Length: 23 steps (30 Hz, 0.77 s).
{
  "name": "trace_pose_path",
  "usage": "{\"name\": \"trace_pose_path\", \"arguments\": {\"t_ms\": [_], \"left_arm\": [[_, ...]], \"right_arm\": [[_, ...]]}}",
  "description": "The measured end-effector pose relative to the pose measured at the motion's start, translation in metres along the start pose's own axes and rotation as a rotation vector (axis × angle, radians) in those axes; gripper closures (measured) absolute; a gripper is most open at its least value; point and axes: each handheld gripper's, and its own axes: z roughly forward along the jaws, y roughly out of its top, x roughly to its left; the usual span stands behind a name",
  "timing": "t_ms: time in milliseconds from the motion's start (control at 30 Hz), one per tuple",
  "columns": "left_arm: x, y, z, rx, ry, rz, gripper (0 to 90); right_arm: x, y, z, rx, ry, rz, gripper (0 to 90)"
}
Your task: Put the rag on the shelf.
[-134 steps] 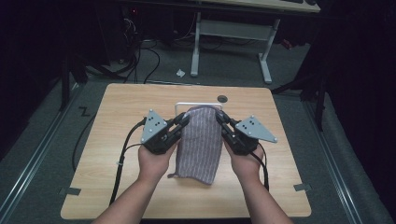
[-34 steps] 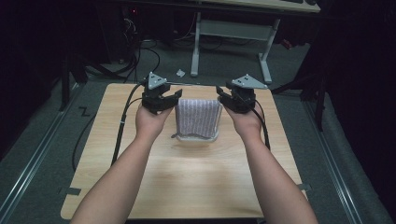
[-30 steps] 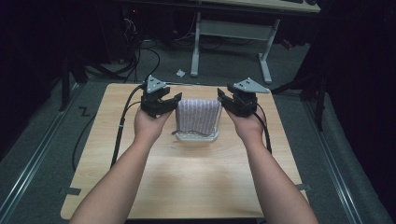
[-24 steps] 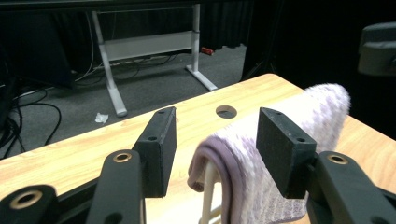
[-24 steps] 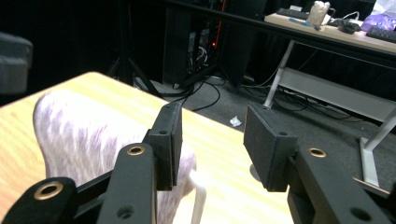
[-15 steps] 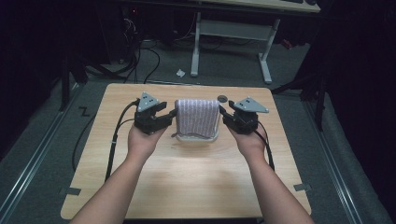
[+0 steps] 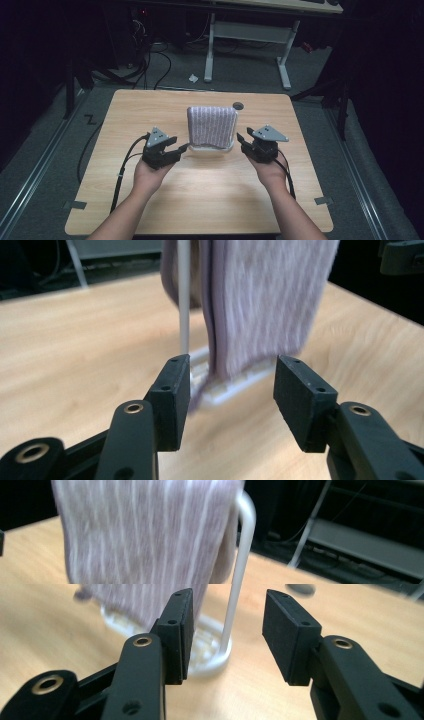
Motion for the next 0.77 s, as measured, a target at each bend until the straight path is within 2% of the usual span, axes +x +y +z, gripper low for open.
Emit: {"name": "trace_pose_path", "arguments": {"t_ms": [200, 333, 400, 467, 500, 533, 567, 600, 633, 700, 767], "left_arm": [[-0.001, -0.035, -0.007, 0.047, -0.019, -0.020, 48.7], [-0.002, -0.063, -0.015, 0.094, -0.057, -0.039, 47.9], [-0.006, -0.079, -0.026, 0.101, -0.057, -0.043, 47.0], [-0.009, -0.098, -0.041, 0.078, -0.046, -0.052, 45.8], [-0.009, -0.099, -0.044, 0.123, -0.046, -0.064, 48.1], [-0.009, -0.096, -0.046, 0.124, -0.060, -0.063, 45.2], [-0.009, -0.096, -0.049, 0.095, -0.067, -0.053, 43.6], [-0.008, -0.095, -0.050, 0.087, -0.064, -0.051, 44.1], [-0.006, -0.096, -0.047, 0.097, -0.065, -0.067, 44.1], [-0.005, -0.098, -0.041, 0.112, -0.095, -0.112, 44.2], [-0.008, -0.098, -0.036, 0.128, -0.099, -0.099, 44.0]], "right_arm": [[0.006, -0.038, -0.001, 0.057, 0.028, 0.026, 54.1], [0.013, -0.063, -0.005, 0.096, 0.042, 0.039, 51.7], [0.016, -0.079, -0.012, 0.121, 0.050, 0.041, 48.5], [0.020, -0.100, -0.026, 0.123, 0.049, 0.037, 49.4], [0.020, -0.108, -0.032, 0.136, 0.061, 0.048, 50.3], [0.019, -0.109, -0.038, 0.157, 0.078, 0.072, 47.9], [0.017, -0.109, -0.042, 0.147, 0.081, 0.087, 47.9], [0.016, -0.110, -0.046, 0.131, 0.067, 0.086, 48.3], [0.014, -0.110, -0.047, 0.132, 0.059, 0.094, 48.3], [0.012, -0.110, -0.044, 0.137, 0.049, 0.102, 48.2], [0.013, -0.108, -0.042, 0.134, 0.050, 0.113, 48.0]]}}
